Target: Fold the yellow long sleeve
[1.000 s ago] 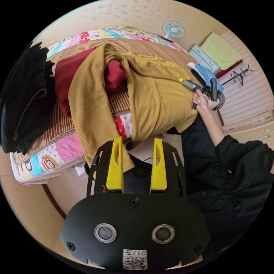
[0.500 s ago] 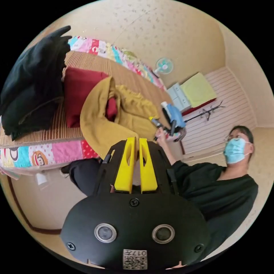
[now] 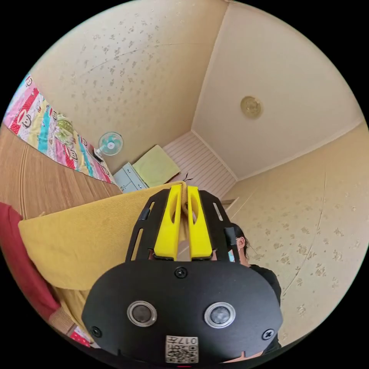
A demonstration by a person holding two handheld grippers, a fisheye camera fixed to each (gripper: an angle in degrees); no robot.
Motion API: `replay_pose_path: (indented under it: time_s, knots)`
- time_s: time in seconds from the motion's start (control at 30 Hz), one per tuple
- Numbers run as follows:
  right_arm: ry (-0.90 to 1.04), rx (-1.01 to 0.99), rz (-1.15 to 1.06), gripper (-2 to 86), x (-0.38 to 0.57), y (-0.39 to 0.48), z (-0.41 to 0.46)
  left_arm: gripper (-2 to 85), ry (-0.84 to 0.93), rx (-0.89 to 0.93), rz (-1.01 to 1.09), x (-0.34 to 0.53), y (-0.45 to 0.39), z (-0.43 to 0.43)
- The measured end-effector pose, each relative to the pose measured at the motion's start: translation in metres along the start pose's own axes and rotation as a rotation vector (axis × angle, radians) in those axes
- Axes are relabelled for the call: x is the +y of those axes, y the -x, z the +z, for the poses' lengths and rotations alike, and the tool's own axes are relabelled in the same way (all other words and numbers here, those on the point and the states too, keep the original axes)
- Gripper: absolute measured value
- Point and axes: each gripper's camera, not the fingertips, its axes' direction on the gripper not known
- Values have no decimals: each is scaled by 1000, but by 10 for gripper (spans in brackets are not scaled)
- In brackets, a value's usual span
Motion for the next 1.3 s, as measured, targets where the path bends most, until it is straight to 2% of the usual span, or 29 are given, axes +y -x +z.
replay_pose_path:
  time_s: [0.1, 0.2, 0.27, 0.37, 0.43, 0.5, 0.67, 0.73, 0.83, 0.93, 1.07, 1.17, 1.2, 1.23, 1.3]
  knots:
    - [34, 1, -6, 62, -6, -1, -2, 29, 36, 160, -94, 7, 103, 81]
    - [2, -49, 5, 72, -6, -8, -19, 32, 82, 190, -228, 39, 220, 156]
    - [-116, -48, 27, 75, -1, -19, -50, 36, 119, 145, -287, 67, 286, 191]
    - [-246, 20, 57, 74, 6, -38, -81, 64, 168, -47, -360, 122, 389, 225]
    - [-271, 5, 106, 74, 8, -54, -87, 101, 169, -156, -429, 168, 457, 231]
    - [-256, -48, 138, 74, 8, -67, -86, 109, 176, -166, -449, 198, 488, 231]
    - [-241, 13, 91, 81, 7, -58, -89, 113, 283, -310, -322, 231, 473, 208]
    - [-233, 48, 76, 80, 7, -53, -88, 113, 375, -512, -198, 239, 441, 197]
    - [-238, 69, 103, 73, 10, -55, -89, 113, 489, -698, -90, 257, 426, 215]
    - [-259, 32, 158, 62, 15, -68, -94, 112, 618, -679, -10, 277, 434, 273]
    - [-306, -61, 227, 59, 26, -91, -105, 106, 698, -649, 108, 301, 448, 350]
    - [-331, -106, 244, 69, 28, -103, -110, 92, 809, -737, 131, 328, 485, 399]
    - [-327, -112, 245, 71, 27, -105, -110, 76, 838, -815, 132, 340, 502, 408]
    - [-314, -120, 248, 73, 25, -108, -110, 56, 833, -882, 138, 350, 512, 408]
    - [-305, -125, 248, 75, 25, -110, -110, 36, 795, -886, 147, 355, 513, 399]
